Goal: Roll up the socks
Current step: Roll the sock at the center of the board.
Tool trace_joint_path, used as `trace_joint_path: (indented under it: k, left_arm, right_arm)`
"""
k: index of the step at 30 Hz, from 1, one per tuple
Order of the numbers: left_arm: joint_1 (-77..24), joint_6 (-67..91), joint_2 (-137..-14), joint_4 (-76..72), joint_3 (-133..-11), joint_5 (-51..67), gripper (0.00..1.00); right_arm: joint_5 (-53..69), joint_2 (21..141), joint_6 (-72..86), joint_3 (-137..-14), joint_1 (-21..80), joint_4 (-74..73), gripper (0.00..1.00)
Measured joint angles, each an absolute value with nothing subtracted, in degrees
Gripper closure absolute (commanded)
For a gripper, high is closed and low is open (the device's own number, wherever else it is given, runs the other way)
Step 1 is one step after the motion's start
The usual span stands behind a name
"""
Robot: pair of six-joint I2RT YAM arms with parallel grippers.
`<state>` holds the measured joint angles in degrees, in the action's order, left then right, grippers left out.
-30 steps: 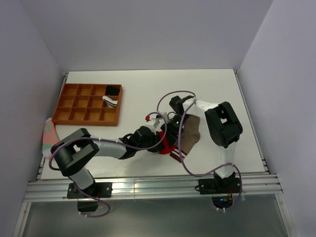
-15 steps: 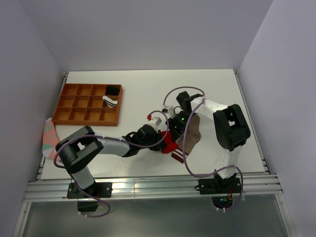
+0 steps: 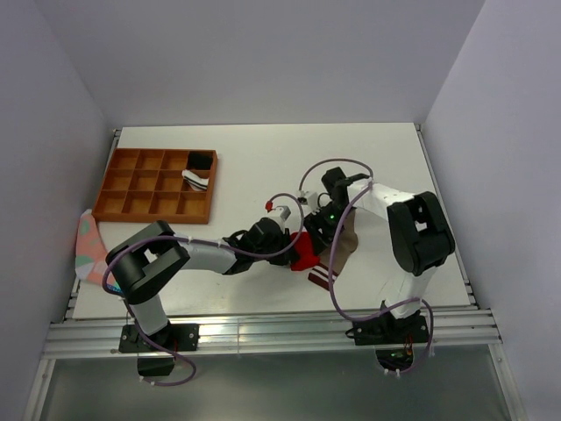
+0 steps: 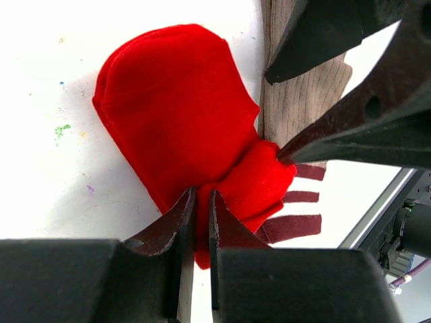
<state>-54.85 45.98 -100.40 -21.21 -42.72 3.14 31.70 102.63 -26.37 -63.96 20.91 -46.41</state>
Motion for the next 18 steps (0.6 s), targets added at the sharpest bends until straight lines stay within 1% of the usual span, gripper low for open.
trace_joint_path:
  k: [7, 18]
  left_arm:
    - [-54.8, 46.2, -100.4, -20.6, -42.9, 3.1, 1.0]
    - [-54.8, 46.2, -100.4, -18.5, -44.0, 3.1, 0.99]
  right_arm:
    - [29.1, 101.0, -25.3, -60.8, 17.6, -45.3, 0.38]
    - [27.8, 100.8, -27.0, -60.7, 10.1, -45.8, 0.38]
